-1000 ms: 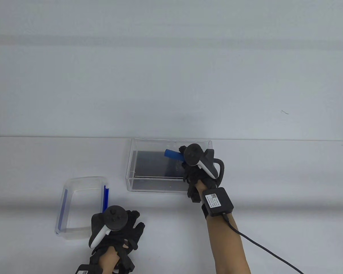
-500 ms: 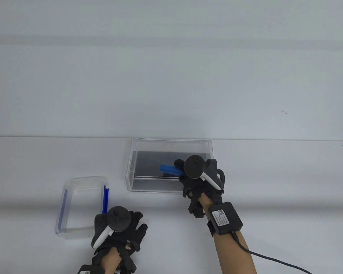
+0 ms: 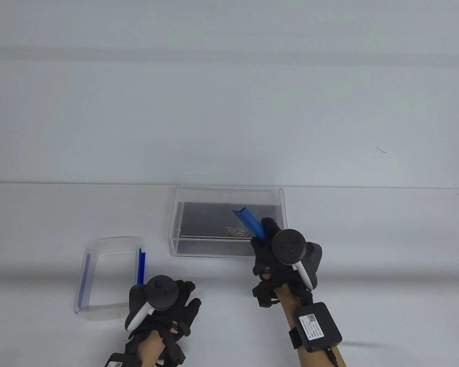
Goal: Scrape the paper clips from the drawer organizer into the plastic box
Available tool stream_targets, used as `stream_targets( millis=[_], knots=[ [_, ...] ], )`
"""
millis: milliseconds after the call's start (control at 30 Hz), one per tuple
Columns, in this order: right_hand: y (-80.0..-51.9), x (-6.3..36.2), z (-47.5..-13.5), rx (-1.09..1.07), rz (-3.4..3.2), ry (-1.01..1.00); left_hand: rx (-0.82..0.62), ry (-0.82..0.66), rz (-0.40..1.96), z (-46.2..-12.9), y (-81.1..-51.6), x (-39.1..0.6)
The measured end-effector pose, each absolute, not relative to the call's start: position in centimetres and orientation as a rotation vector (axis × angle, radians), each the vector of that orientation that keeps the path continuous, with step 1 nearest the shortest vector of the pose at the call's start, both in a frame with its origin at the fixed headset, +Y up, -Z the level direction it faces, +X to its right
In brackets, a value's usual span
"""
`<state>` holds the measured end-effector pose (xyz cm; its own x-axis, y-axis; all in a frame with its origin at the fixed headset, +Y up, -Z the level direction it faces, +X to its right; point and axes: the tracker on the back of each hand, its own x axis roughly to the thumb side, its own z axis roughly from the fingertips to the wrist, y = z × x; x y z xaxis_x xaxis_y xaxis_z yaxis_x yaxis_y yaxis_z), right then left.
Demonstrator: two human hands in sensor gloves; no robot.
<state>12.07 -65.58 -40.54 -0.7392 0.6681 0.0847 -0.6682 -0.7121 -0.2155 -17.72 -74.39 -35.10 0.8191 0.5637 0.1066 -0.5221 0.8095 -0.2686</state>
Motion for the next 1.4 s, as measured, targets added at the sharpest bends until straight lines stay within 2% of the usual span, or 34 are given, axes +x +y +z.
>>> stream_targets(
  millis=[167, 400, 533, 733, 967, 1067, 1267, 1400],
  knots=[
    [-67.2, 16.0, -37.0, -0.185, 2.225, -0.231, -0.219, -0.215, 0.609, -34.7, -74.5, -17.3],
    [-70.3, 19.2, -33.2, -0.353, 2.094, -0.112, -0.17, -0.246, 0.61, -34.7, -74.0, -17.0],
    [-72.7, 20.5, -32.0, -0.403, 1.956, -0.046, -0.122, -0.245, 0.608, -34.7, -73.4, -17.7],
    [-73.7, 21.2, -31.5, -0.394, 1.915, -0.015, -0.014, -0.182, 0.642, -34.9, -71.6, -20.9],
    [-73.5, 20.7, -31.4, -0.341, 1.924, 0.003, 0.185, 0.035, 0.703, -34.6, -68.9, -29.0],
    [-73.5, 20.3, -31.5, -0.318, 1.936, 0.018, 0.283, 0.193, 0.719, -34.1, -68.8, -33.0],
    [-73.6, 19.9, -31.7, -0.3, 1.953, 0.034, 0.282, 0.466, 0.769, -33.3, -70.9, -38.1],
    [-73.5, 19.9, -31.5, -0.298, 1.945, 0.043, 0.134, 0.609, 0.765, -33.4, -73.3, -39.5]
  ],
)
